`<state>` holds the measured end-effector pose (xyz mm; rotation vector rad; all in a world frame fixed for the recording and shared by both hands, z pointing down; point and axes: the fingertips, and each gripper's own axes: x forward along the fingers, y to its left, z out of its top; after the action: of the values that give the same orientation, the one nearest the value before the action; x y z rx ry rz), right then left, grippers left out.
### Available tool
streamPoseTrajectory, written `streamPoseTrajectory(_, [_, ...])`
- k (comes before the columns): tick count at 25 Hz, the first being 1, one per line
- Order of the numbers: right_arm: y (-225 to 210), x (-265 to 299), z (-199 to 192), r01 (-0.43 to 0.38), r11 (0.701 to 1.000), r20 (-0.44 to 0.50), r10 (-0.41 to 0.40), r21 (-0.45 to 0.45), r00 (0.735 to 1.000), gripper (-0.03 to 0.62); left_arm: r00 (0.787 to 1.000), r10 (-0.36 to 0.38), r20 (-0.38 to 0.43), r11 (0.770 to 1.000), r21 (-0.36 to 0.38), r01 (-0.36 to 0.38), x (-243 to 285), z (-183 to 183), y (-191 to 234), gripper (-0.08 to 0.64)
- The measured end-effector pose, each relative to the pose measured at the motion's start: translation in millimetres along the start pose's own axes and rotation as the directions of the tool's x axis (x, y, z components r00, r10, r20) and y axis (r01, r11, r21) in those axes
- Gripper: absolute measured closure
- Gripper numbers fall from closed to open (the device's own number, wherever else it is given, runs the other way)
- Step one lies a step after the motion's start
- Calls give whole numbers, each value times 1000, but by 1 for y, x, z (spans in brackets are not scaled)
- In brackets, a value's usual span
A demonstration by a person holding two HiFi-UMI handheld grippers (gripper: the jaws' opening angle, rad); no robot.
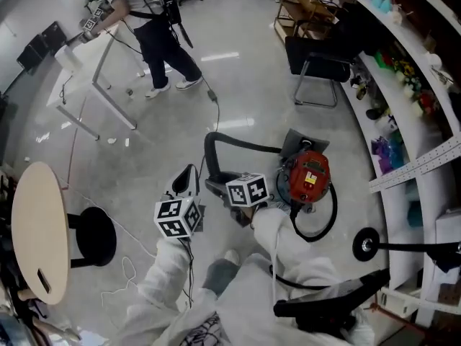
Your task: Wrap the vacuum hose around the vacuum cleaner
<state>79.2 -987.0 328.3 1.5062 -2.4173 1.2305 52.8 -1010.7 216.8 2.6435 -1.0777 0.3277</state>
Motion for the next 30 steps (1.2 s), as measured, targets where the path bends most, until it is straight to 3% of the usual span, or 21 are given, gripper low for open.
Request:
streamPoseTrajectory(6, [72, -20, -145, -48, 998, -160, 55, 46, 986, 351, 998, -3, -56, 999, -34, 1, -81, -62, 2, 558])
streamPoseTrajectory(12, [103, -79, -281, -94, 995, -367, 104, 44, 924, 351, 999, -26, -28, 997, -69, 24, -135, -93, -46, 558])
streamPoseTrajectory(17, [112, -167, -377, -109, 991, -405, 129, 72, 905, 351, 999, -27, -32, 997, -80, 24, -184, -137, -127, 558])
streamPoseTrajectory(22, [100, -279, -449, -76, 988, -397, 125, 138, 909, 351, 996, -37, -81, 992, -124, 27, -232, -189, -232, 558])
streamPoseTrajectory(26, [88, -348, -495, -50, 992, -423, 96, 117, 901, 351, 992, -84, -91, 993, -86, 77, -264, -204, -307, 558])
streamPoseTrajectory(30, [68, -402, -534, -13, 995, -423, 52, 96, 905, 351, 986, -138, -92, 990, -19, 137, -290, -215, -356, 558])
